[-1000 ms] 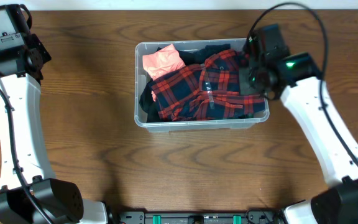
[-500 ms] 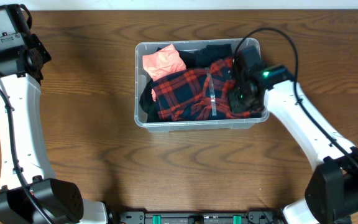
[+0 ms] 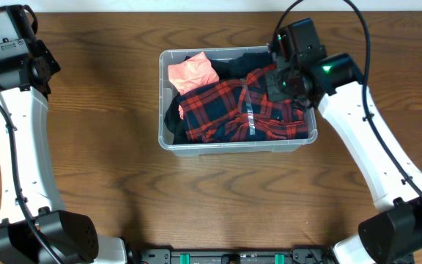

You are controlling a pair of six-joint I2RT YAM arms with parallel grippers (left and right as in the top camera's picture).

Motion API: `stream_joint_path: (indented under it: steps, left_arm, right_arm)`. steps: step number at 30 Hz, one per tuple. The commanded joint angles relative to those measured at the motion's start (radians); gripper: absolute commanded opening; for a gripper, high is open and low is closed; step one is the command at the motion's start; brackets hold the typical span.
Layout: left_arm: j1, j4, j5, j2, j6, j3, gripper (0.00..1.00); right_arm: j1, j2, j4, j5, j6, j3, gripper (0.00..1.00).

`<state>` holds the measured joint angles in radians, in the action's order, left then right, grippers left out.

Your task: Pack container

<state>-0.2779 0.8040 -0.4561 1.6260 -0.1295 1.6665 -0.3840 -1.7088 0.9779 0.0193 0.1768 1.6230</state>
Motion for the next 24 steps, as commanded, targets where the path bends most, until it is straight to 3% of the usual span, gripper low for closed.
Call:
stream_joint_path:
  steps: [1,9,12,24]
  left_arm:
    - [-0.002,0.0,-0.016,0.001,0.006,0.0,0.98]
    - [-0.002,0.0,-0.016,0.001,0.006,0.0,0.98]
    - [-0.002,0.0,-0.016,0.001,0.006,0.0,0.98]
    - [-0.002,0.0,-0.016,0.001,0.006,0.0,0.98]
  right_arm:
    - [-0.016,-0.057,-0.043,-0.001,-0.019,-0.033,0.04]
    - [-0.016,-0.261,-0.2,-0.001,-0.025,-0.097,0.05]
    - [-0.016,-0.314,-0.237,-0.001,-0.026,-0.096,0.01]
    - [-0.023,-0.138,-0.171,-0.024,-0.029,0.004,0.1]
